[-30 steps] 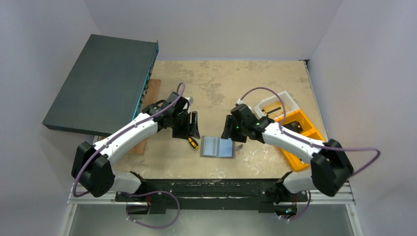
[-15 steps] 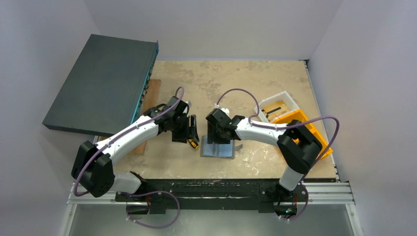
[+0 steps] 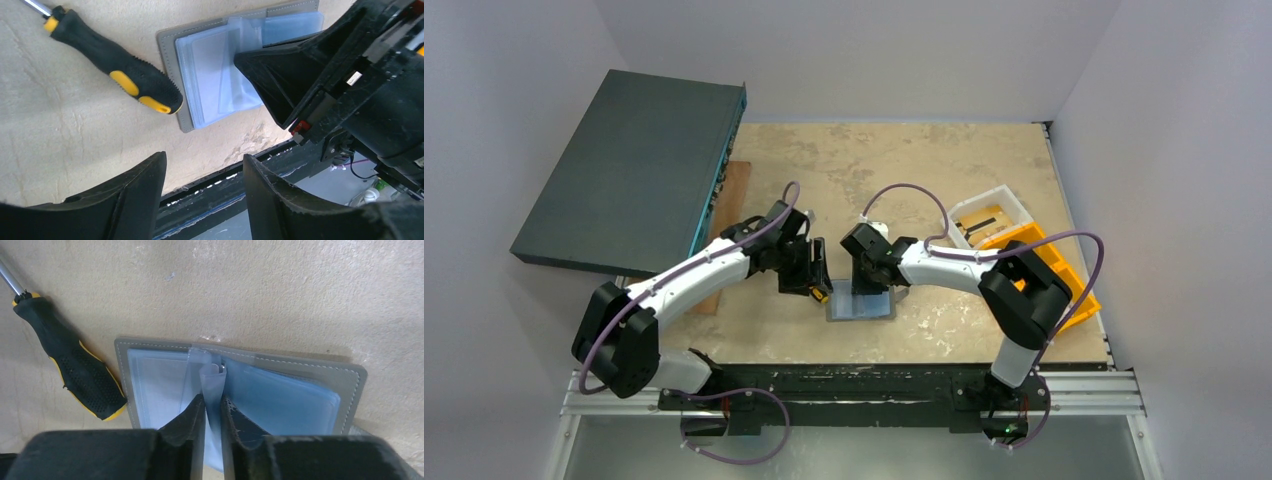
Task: Take the credit cards out of the card holder
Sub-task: Remove the credit card from the card holder.
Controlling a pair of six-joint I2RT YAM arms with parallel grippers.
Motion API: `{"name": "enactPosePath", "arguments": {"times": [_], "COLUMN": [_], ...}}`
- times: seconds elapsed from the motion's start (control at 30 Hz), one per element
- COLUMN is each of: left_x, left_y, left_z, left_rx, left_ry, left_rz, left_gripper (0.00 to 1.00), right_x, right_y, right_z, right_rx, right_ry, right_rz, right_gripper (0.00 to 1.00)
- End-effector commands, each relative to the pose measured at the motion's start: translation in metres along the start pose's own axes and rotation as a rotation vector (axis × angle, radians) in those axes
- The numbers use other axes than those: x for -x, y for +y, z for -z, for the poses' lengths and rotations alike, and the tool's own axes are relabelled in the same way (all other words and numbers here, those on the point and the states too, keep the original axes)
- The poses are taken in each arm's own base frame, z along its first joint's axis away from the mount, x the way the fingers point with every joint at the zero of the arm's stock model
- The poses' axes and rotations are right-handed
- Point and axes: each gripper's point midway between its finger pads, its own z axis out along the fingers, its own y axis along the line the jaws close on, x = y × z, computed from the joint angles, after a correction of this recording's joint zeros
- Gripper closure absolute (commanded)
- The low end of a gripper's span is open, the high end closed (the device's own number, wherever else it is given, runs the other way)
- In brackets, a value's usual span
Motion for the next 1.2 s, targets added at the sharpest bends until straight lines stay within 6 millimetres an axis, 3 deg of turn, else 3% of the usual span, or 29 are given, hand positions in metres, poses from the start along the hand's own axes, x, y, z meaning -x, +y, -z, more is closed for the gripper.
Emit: {"name": "enactPosePath", "arguments": {"times": [0.0,0.13,0.37,0.77,0.97,1.17], "left_x": [0.0,0.0,0.007,0.009,0.006,0.005], "left_y": [-0.009,-0.012,-0.018,-0.003,0.012,0.017], "left_z": [-0.012,-0.022,-0.041,-0.08,-0.085,-0.087], "left_rx": [-0.063,-0.078,-0.069,0.007,0.083,0.103], "left_ry": [0.023,0.048,0.063,0.105,0.112,0.115], "left_rz": [0.03,0.038,0.041,0.066,0.076,0.08], "left_gripper": [0.44,0.52,0.74,0.88,0.99,1.0], "right_x": [-0.016,-0.02,-0.027,-0.033,-0.019,-0.009], "right_y": [-0.004,-0.002,-0.006,-0.012,-0.01,-0.013], "right_z": [-0.009,-0.014,-0.019,-0.018,-0.003,0.006], "right_rx": [0.012,0.054,0.112,0.255,0.288,0.258], "right_ry": [0.039,0.059,0.094,0.13,0.083,0.046], "right_rz": [-0.01,-0.018,-0.045,-0.128,-0.138,-0.122], "right_gripper": [0.91,0.97,1.0,1.0,0.9,0.8]}}
